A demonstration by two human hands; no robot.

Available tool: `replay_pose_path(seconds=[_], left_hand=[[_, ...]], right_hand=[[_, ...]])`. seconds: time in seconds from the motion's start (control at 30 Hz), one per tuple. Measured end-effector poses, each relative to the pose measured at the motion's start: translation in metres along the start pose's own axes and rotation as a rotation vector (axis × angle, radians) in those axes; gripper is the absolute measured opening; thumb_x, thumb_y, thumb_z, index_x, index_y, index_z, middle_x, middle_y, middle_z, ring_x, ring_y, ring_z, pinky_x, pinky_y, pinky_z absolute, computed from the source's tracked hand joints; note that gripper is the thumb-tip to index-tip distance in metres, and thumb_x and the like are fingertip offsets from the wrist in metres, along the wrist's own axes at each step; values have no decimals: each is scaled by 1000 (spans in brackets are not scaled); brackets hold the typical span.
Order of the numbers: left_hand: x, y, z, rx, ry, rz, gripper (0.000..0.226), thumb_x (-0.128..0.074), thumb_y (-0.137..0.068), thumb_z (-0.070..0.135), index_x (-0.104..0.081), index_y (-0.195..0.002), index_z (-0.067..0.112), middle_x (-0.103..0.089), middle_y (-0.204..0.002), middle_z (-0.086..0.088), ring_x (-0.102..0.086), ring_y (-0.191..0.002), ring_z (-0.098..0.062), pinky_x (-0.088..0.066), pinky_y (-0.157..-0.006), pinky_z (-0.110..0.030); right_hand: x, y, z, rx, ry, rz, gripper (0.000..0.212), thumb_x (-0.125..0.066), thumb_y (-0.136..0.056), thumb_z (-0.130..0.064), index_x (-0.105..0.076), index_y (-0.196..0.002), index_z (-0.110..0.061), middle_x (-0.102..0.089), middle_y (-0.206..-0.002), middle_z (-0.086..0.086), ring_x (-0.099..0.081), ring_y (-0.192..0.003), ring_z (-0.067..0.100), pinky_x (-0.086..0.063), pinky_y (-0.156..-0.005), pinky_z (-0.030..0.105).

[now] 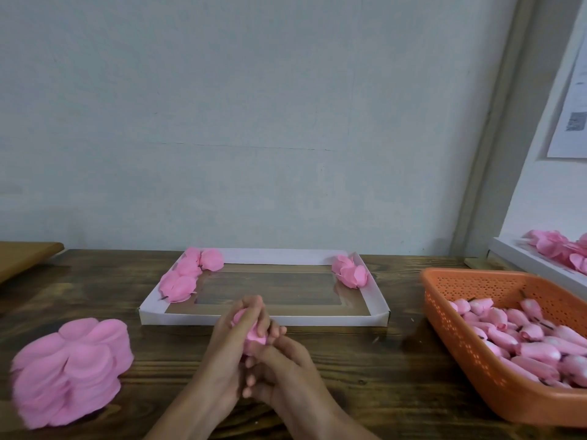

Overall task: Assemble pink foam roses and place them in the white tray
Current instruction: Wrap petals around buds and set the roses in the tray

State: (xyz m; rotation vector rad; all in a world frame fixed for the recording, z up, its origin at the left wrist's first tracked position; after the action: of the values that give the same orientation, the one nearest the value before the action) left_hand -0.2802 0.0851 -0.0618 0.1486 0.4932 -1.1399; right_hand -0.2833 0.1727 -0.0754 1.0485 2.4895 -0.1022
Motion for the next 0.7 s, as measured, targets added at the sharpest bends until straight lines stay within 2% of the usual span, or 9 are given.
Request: replay_pose_path(seconds=[0.07,0.13,0.2,0.27,0.33,0.4,0.47,0.57,0.7], left_hand=[[-4,2,0,31,-39,-56,53,-84,-72,65,-63,-80,17,-59,-71,-8,-51,-70,-23,-43,-57,-30],[-7,4,1,40,-54,-82,56,-87,-63,69,-65,-80,20,-64,-75,-8,-47,-75,-22,-36,-57,-24],[-7,5,3,35,-64,-72,60,-90,-57,70,-66,-78,20,-62,-74,-6,-48,-71,-19,-37,-54,-22],[-6,7,3,41,-91,-58,56,-87,-64,69,-65,-74,18,-61,-73,-7,-43,-50,-15,-35,-40,-18],[-6,9,4,40,-125,-57,49,-74,-78,61,-63,-69,14,-60,-72,-10,-38,-37,-11,-32,-33,-16],[-9,11,7,20,-142,-56,48,-66,-82,57,-61,-65,12,-58,-65,-8,-42,-38,-11,-35,-33,-18],[-10,10,12,-13,-81,-44,48,-64,-83,54,-58,-64,11,-55,-62,-12,-55,-49,-16,-43,-37,-21],[-10,7,11,-15,-52,-44,52,-58,-87,56,-54,-63,10,-59,-74,-25,-50,-55,-23,-39,-37,-21],[4,1,7,-22,72,43,39,-64,-87,50,-60,-67,16,-52,-61,-5,-64,-69,-29,-52,-62,-36]], right_hand=[[0,-2,-1,-6,-7,-14,24,-76,-88,-20,-72,-101,-1,-62,-75,11,-59,-61,21,-53,-56,33],[-1,-4,-1,-26,-36,-31,19,-65,-99,-21,-73,-96,-3,-60,-73,11,-56,-58,21,-51,-54,33],[0,-5,0,-60,-39,-28,31,-54,-105,-23,-78,-88,-10,-59,-69,10,-54,-55,21,-48,-52,31],[-3,-5,2,-79,-36,-50,38,-52,-105,-27,-81,-82,-16,-59,-67,8,-53,-55,21,-47,-51,30],[-4,-4,2,-101,-41,-73,38,-52,-104,-31,-79,-82,-16,-59,-67,8,-53,-54,21,-46,-51,30],[-3,-5,3,-126,-31,-76,38,-54,-102,-36,-74,-82,-11,-58,-67,9,-53,-53,21,-45,-50,29],[1,-6,3,-112,85,-70,45,-54,-103,-43,-71,-76,-11,-58,-66,8,-53,-52,20,-46,-49,29],[11,-3,-13,108,487,-29,51,-46,-107,-52,-68,-74,-20,-64,-66,-1,-58,-54,14,-51,-52,29],[14,11,-41,593,1057,101,44,-36,-106,-58,-63,-86,-30,-68,-84,-12,-65,-77,4,-52,-72,29]])
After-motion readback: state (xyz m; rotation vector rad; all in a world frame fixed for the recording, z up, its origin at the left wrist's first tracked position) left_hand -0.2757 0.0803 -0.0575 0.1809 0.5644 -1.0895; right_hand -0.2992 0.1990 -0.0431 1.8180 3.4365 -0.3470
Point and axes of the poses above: each hand's wrist, its own y-axis away from the middle knuckle, its own x-axis out of the back of the hand, z = x × y, the point moved 9 cm from there along -y, towards the middle knuckle
